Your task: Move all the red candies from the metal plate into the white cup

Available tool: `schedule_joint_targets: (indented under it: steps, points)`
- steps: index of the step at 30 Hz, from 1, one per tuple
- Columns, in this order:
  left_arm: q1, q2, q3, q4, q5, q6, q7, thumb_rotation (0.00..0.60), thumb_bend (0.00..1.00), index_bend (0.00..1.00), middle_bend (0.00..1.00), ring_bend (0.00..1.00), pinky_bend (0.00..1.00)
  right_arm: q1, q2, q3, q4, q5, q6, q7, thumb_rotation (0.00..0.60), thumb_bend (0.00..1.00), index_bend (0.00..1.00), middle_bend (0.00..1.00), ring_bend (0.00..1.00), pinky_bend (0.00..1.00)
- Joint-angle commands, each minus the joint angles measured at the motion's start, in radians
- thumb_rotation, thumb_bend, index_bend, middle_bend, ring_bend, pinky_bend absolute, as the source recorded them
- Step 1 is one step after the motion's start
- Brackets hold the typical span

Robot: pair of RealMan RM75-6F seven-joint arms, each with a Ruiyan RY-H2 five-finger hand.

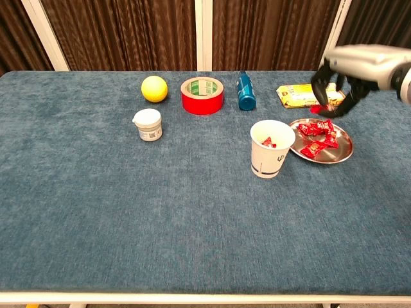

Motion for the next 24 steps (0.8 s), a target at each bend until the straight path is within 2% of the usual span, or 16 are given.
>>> schedule_joint_targets:
  steps: [1, 6, 12, 21, 24]
  points:
    - [0.002, 0.001, 0.001, -0.003, 0.001, 0.004, 0.0, 0.6, 0.09, 0.3, 0.25, 0.17, 0.28, 0.005, 0.058, 0.02, -0.098, -0.059, 0.013, 0.032, 0.6, 0.33, 0.65, 0.58, 0.3, 0.36]
    - [0.005, 0.002, 0.002, -0.004, 0.001, 0.007, 0.0, 0.6, 0.09, 0.3, 0.25, 0.17, 0.28, 0.034, 0.037, 0.008, -0.107, -0.066, -0.02, 0.013, 0.6, 0.33, 0.65, 0.58, 0.29, 0.36]
    - [0.006, 0.001, 0.002, 0.001, -0.001, 0.005, -0.008, 0.6, 0.09, 0.3, 0.25, 0.17, 0.28, 0.071, -0.04, -0.006, -0.053, -0.044, -0.049, -0.021, 0.6, 0.33, 0.63, 0.53, 0.28, 0.36]
    - [0.011, -0.004, 0.003, 0.015, -0.007, 0.004, -0.023, 0.6, 0.09, 0.3, 0.25, 0.17, 0.28, 0.082, -0.064, -0.024, -0.046, -0.044, -0.052, -0.026, 0.6, 0.32, 0.53, 0.47, 0.22, 0.34]
    - [0.011, -0.007, 0.003, 0.017, -0.004, 0.006, -0.024, 0.6, 0.09, 0.3, 0.25, 0.17, 0.28, 0.079, -0.057, -0.027, -0.058, -0.048, -0.048, -0.018, 0.6, 0.28, 0.46, 0.43, 0.2, 0.33]
